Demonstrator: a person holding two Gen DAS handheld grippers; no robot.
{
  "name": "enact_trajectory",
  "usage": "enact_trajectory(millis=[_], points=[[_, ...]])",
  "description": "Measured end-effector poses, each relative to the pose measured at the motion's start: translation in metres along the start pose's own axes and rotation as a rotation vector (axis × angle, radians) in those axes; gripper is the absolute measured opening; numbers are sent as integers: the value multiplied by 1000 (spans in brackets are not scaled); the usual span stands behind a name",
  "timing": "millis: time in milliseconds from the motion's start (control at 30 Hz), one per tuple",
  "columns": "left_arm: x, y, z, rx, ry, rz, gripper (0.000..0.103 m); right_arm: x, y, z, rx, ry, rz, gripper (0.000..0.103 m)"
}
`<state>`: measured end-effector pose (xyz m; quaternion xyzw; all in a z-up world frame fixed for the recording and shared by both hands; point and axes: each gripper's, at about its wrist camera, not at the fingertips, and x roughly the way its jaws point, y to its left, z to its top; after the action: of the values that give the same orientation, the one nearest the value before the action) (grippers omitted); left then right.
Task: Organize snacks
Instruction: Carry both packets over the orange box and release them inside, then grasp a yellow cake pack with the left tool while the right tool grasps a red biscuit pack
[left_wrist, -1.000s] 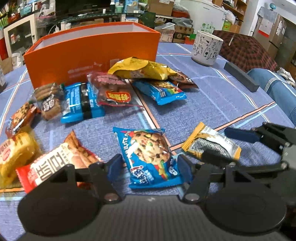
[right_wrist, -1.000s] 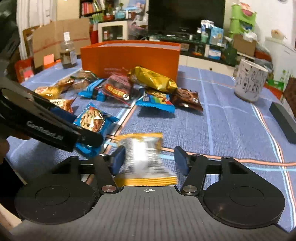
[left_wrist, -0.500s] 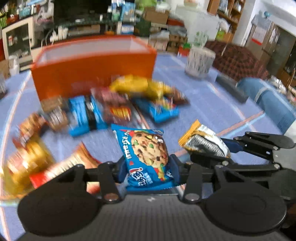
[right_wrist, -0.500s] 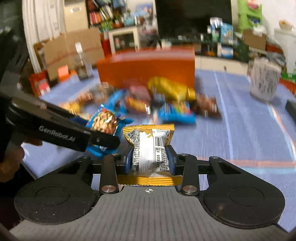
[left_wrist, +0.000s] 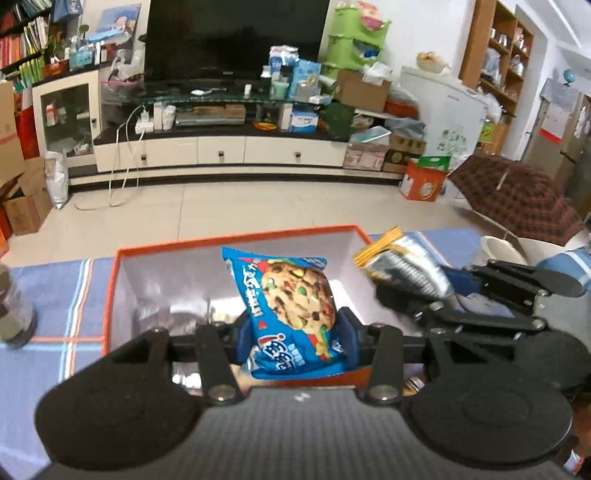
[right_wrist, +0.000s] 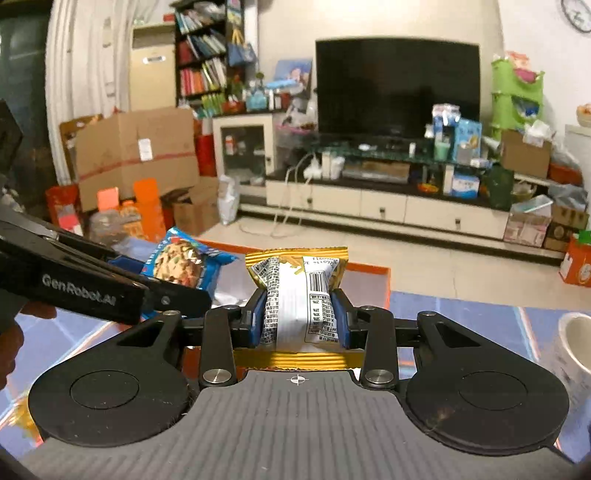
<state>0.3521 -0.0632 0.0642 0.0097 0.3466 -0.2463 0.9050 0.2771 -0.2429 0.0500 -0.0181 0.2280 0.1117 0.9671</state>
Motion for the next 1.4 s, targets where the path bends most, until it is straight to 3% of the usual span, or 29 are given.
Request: enact_trajectory(millis=[67,167,367,433,600,867,1033,1167,1300,1400], points=[[19,6,4,11,19,19,42,29,-3,1,-10,37,-6,23],[31,14,4,17,18,62,68,49,-10,-4,16,47,-16,24],[-9,14,-11,27,-56,62,68,9,-18,0,88,-66,11,30],[-31,9,-23,47,-79,65,69,-18,-10,-5,89,-97,31,40],[-82,3,-80,65,-60,86,71,-79,15,-52,122,-79,80,53],[-137,3,-190,56,54,225,72,-106,58,-162,270,123,199,58],[-138,17,-224,-37,136,195,72,-98,81,-182,195,196,247,57],[-125,26,-220,-143,137,92,72,-100,75,-182,200,190,241,59],[-113,6,-219,-161,153,50,72,-111,54,-178,226,159,188,68],[-108,-21,-220,-148,161,-27,72,-123,35,-176,240,135,130,68]])
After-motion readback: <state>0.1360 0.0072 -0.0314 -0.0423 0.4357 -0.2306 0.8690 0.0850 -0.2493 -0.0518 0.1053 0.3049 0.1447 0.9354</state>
